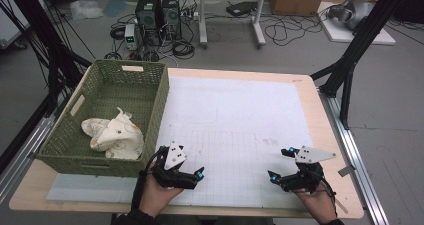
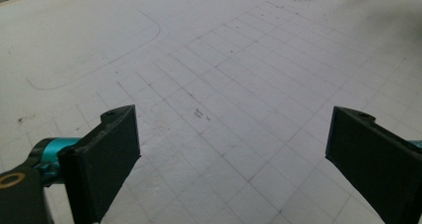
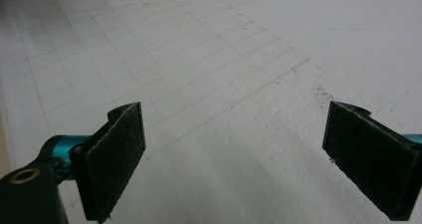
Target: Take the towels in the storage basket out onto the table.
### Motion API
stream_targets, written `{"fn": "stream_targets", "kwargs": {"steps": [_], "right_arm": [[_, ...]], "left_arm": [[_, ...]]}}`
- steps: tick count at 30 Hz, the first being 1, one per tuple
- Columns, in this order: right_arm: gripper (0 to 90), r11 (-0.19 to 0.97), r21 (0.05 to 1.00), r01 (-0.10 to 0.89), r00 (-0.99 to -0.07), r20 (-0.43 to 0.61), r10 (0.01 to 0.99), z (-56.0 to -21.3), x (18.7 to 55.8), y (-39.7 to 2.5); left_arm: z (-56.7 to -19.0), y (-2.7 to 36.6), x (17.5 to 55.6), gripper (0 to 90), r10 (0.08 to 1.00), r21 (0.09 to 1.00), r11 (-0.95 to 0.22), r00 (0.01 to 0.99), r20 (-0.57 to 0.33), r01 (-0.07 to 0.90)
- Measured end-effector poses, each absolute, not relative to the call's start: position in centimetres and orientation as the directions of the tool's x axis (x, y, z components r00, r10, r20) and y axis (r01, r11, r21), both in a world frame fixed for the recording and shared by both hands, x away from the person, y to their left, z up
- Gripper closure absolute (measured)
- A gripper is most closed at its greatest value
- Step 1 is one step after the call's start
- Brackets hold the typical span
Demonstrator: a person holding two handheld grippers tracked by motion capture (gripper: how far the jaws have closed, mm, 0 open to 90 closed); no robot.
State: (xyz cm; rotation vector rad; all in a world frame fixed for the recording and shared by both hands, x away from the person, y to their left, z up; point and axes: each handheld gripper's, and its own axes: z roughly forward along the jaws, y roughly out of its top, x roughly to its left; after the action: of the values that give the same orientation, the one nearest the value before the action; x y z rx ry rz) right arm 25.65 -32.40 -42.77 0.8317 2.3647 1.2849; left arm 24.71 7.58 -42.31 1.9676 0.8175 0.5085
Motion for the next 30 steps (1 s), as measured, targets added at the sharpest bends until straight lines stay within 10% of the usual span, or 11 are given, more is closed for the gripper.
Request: {"fn": "stream_targets", "kwargs": {"steps": [30], "right_arm": [[8.9, 0.426, 0.84, 0.336, -0.777, -0.008, 0.629, -42.68, 25.17, -32.46]], "left_arm": [[-41.98, 6.88, 24.44, 8.3, 0.716, 0.876, -0.351, 0.698, 0.024, 0.331]]}}
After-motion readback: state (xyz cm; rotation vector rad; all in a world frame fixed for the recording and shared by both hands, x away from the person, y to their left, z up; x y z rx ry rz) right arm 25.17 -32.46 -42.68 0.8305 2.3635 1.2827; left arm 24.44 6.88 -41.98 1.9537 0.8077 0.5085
